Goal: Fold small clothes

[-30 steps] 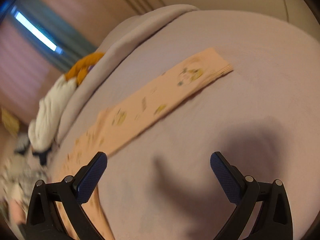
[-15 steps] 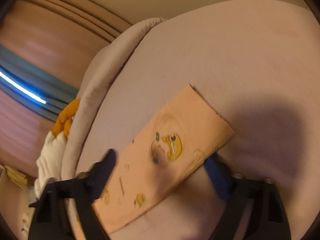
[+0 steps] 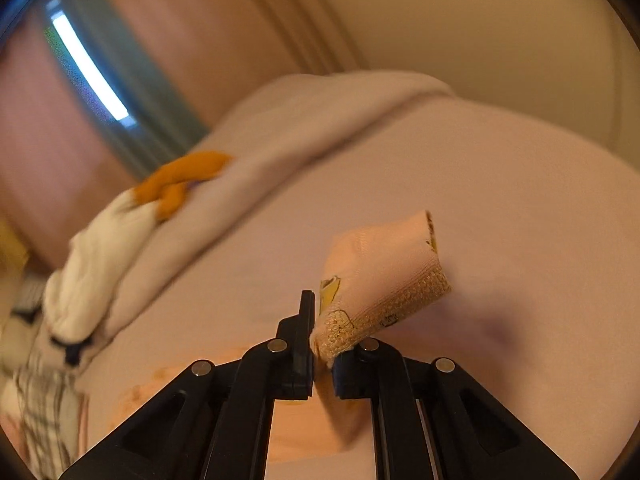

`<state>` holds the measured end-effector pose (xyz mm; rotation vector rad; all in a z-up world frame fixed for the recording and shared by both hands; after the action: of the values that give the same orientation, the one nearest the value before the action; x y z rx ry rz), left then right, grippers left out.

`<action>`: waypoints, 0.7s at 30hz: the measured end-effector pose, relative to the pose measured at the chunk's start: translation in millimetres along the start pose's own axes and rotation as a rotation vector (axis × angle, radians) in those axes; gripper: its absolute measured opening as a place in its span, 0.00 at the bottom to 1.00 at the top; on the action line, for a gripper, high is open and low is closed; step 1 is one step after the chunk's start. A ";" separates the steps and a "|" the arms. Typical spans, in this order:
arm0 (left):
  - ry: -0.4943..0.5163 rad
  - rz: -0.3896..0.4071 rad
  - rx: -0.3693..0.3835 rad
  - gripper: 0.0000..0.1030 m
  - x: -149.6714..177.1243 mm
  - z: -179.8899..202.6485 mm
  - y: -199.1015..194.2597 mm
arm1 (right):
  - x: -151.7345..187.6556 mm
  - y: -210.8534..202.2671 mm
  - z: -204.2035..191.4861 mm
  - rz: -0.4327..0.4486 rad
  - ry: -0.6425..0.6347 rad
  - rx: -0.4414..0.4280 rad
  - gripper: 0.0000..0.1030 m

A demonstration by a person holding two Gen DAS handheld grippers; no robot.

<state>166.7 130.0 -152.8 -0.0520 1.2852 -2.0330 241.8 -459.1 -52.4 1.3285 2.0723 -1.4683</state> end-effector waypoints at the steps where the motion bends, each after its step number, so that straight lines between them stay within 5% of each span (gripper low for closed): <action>1: -0.002 0.001 0.002 1.00 0.1 -3.8 -2.1 | -2.2 -2.1 -18.6 0.001 -0.024 -0.020 0.08; 6: -0.008 0.014 0.011 1.00 -1.0 -23.9 -14.9 | 4.7 -12.8 -140.6 -0.008 -0.199 -0.125 0.08; 11: -0.019 0.028 0.015 1.00 -5.0 -51.6 -27.7 | 43.2 4.5 -250.7 -0.012 -0.452 -0.129 0.08; 15: -0.029 0.038 0.009 1.00 -8.9 -72.9 -34.3 | 124.7 45.0 -331.7 -0.055 -0.722 -0.099 0.08; 21: -0.051 0.045 -0.001 1.00 -15.2 -99.8 -42.8 | 248.5 103.3 -389.6 -0.135 -1.066 -0.007 0.08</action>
<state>115.5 226.4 -163.6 -0.0736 1.2450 -1.9805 294.7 8.5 -104.7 0.2236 1.4258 -1.6702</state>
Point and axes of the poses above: each gripper's, at about its wrist camera, not at the fingertips, and y roughly the way its jaws point, z to its right, x to its underside, the point moved 9 cm from there along y, roughly the way its jaws point, and after that the axes turned 2 degrees about -y, right-handed, at the moved point
